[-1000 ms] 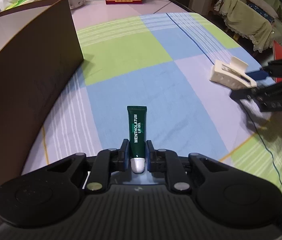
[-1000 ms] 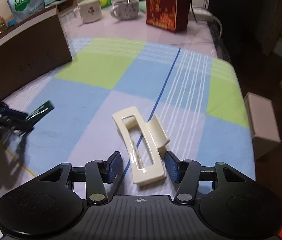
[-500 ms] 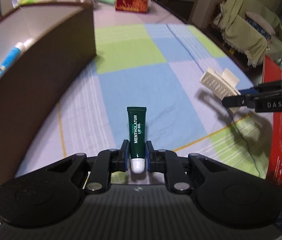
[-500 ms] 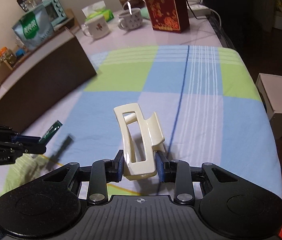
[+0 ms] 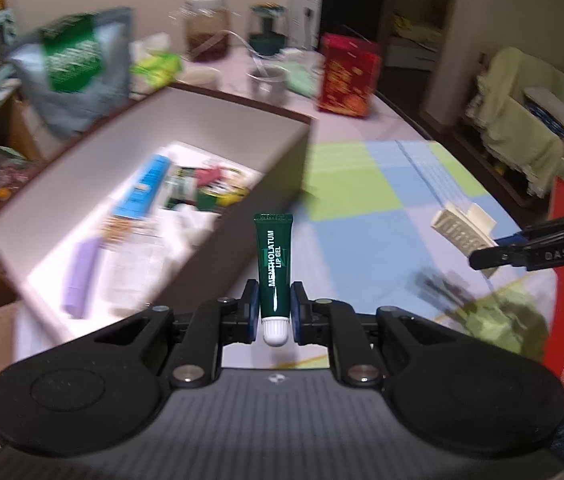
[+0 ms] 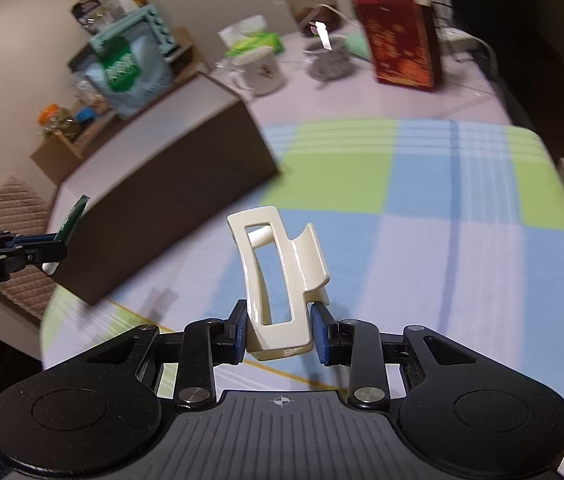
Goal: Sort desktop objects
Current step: 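Carry the lip balm and hair claw clip over the brown box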
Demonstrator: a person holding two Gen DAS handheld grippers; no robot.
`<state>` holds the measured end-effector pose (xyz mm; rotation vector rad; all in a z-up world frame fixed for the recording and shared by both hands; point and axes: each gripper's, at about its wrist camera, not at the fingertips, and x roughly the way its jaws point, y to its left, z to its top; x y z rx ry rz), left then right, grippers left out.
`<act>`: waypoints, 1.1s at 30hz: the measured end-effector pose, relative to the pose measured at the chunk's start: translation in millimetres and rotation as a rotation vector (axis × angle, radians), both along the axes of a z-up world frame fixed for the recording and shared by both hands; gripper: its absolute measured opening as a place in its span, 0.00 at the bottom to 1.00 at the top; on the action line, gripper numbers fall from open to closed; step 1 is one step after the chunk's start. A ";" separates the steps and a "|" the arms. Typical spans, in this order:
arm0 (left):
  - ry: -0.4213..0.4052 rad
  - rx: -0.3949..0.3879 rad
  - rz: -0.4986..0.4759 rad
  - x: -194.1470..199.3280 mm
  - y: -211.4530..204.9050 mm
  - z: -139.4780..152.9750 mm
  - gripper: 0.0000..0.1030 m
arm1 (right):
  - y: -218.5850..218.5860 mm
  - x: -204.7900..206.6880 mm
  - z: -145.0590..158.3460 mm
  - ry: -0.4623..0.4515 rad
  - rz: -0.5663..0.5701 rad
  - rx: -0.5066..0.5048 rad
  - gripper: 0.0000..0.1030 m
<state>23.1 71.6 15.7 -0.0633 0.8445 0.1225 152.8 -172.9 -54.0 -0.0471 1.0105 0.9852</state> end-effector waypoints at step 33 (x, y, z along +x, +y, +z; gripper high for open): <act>0.043 0.091 -0.034 79.3 192.1 -12.7 0.12 | 281.7 68.1 9.9 -0.220 0.073 -0.222 0.31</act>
